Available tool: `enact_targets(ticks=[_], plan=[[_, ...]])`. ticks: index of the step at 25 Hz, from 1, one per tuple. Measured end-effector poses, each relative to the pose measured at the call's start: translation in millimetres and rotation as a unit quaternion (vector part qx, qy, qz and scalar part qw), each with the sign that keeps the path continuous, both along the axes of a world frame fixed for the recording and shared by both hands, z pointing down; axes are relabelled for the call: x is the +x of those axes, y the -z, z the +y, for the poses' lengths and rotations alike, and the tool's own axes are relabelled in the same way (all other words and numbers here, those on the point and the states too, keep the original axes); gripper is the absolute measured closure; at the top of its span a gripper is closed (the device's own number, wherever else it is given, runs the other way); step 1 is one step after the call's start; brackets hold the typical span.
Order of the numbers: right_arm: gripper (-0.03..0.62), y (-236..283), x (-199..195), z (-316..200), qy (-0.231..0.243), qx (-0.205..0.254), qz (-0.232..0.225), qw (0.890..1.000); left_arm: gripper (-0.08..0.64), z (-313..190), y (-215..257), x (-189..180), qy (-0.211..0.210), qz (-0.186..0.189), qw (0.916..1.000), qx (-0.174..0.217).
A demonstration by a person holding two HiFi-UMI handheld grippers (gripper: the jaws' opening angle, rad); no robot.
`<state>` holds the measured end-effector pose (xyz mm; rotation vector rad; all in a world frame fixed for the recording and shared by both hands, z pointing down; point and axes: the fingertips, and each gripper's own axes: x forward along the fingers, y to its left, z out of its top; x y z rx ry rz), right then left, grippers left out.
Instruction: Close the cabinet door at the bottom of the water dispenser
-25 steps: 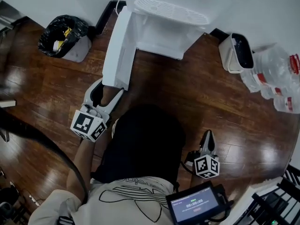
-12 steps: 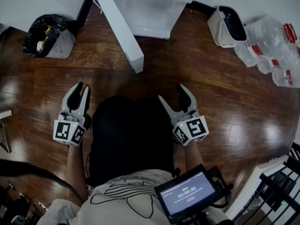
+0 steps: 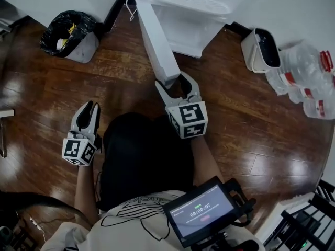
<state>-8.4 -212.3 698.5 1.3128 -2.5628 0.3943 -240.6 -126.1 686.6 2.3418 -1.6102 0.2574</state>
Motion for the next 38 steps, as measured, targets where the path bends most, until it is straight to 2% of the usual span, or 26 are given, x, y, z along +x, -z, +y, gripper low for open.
enact_targets(ticks=[1, 12, 16, 18, 21, 24, 25, 27, 28, 30, 31, 35, 38], plan=[[0.395, -1.0, 0.8, -1.9, 0.000, -0.002, 0.006, 1.000, 0.451, -0.8, -0.3, -2.7, 0.003, 0.002, 1.0000, 0.000], [0.402, -2.6, 47.7, -21.4, -0.042, -0.012, 0.034, 0.998, 0.465, -10.2, -9.8, -8.5, 0.001, 0.019, 0.9998, 0.010], [0.396, -3.7, 63.2, -31.5, -0.103, -0.009, 0.047, 0.993, 0.465, -11.7, -9.2, -11.3, 0.006, 0.026, 0.9996, 0.012], [0.362, -5.0, 70.1, -38.4, -0.137, -0.008, 0.051, 0.989, 0.465, -11.7, -10.7, -14.7, 0.008, 0.028, 0.9995, 0.011], [0.319, -7.7, 86.2, -52.7, -0.196, -0.013, 0.059, 0.979, 0.468, -10.0, -8.7, -22.4, 0.015, 0.027, 0.9995, 0.008], [0.324, -5.4, 111.9, -67.0, -0.259, -0.005, 0.064, 0.964, 0.468, -6.0, -9.6, -33.8, 0.023, 0.027, 0.9992, 0.020], [0.364, -3.8, 122.3, -68.6, -0.281, 0.001, 0.067, 0.957, 0.468, -3.7, -9.7, -38.0, 0.027, 0.026, 0.9991, 0.021], [0.549, -1.4, 138.8, -68.5, -0.310, 0.009, 0.072, 0.948, 0.468, 0.5, -9.6, -46.8, 0.038, 0.024, 0.9988, 0.017], [0.589, -1.7, 139.8, -70.6, -0.302, 0.007, 0.068, 0.951, 0.468, 1.7, -10.6, -51.8, 0.044, 0.025, 0.9985, 0.019], [0.588, -4.8, 133.6, -82.6, -0.267, -0.005, 0.050, 0.962, 0.468, 3.8, -10.4, -58.0, 0.050, 0.028, 0.9980, 0.025], [0.588, -5.4, 133.5, -90.9, -0.260, -0.008, 0.043, 0.965, 0.468, 5.5, -8.4, -58.1, 0.051, 0.027, 0.9980, 0.026], [0.578, -2.8, 146.6, -127.6, -0.266, -0.010, 0.031, 0.963, 0.468, 13.1, -7.3, -57.1, 0.047, 0.020, 0.9981, 0.033], [0.574, -5.0, 155.6, -146.1, -0.260, -0.013, 0.032, 0.965, 0.468, 17.0, -3.9, -57.3, 0.049, 0.018, 0.9983, 0.025]])
